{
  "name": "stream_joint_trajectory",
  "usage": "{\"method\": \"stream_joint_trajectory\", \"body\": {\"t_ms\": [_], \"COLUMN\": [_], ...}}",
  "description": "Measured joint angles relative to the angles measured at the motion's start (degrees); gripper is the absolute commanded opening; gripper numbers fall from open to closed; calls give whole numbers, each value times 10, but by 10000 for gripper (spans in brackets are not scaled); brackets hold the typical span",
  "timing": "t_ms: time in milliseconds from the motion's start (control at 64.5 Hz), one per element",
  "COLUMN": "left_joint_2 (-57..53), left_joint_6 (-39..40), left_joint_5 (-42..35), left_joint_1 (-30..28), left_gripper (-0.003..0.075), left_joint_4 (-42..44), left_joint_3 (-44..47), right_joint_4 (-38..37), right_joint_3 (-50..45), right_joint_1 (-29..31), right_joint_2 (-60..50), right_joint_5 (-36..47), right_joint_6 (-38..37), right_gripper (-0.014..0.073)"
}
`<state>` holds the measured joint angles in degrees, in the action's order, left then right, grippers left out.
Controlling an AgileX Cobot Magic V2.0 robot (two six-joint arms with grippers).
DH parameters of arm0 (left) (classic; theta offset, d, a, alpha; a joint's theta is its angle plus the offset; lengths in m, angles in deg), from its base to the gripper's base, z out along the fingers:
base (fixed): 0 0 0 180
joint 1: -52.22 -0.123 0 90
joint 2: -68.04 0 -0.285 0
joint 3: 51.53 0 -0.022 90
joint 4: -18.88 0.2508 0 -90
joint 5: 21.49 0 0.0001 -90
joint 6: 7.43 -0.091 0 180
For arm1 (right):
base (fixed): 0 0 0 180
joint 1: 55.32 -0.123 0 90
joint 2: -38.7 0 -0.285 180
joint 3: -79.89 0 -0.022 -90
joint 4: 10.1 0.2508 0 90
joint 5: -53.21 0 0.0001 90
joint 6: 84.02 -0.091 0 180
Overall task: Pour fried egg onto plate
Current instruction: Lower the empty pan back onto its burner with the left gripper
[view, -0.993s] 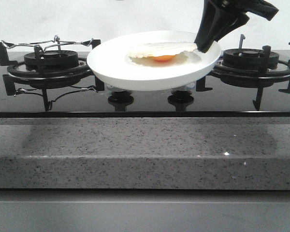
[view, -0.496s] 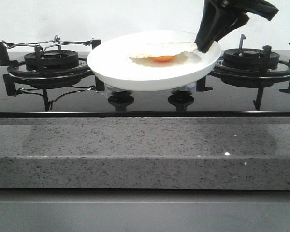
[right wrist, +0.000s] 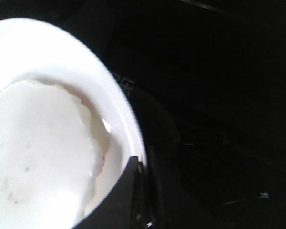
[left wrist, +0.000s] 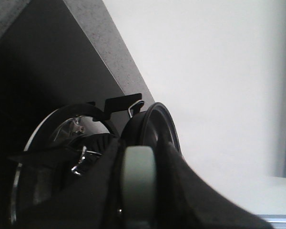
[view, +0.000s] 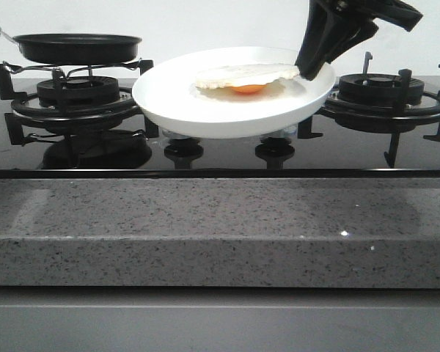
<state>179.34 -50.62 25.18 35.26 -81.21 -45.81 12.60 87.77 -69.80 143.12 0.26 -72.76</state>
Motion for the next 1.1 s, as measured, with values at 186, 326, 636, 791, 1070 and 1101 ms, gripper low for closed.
{"method": "stream_joint_trajectory", "body": {"t_ms": [186,326,636,791,1070,1101], "left_joint_2": [0,0,0,0,0,0], "left_joint_6": [1,1,2,3,16,17], "left_joint_5": [-8,-9,3,24,66,72], "left_joint_1": [0,0,0,0,0,0], "left_gripper": [-15,78,450,452,430,414], "left_joint_4": [-4,-4,-10,9,109,116], "left_joint_3": [0,0,0,0,0,0], "right_joint_4": [0,0,0,0,0,0], "right_joint_3": [0,0,0,0,0,0], "right_joint_1": [0,0,0,0,0,0], "right_joint_2": [0,0,0,0,0,0], "right_joint_5": [0,0,0,0,0,0], "right_joint_6": [0,0,0,1,1,1], "right_gripper": [-57,-57,-57,-57,-57,-57]}}
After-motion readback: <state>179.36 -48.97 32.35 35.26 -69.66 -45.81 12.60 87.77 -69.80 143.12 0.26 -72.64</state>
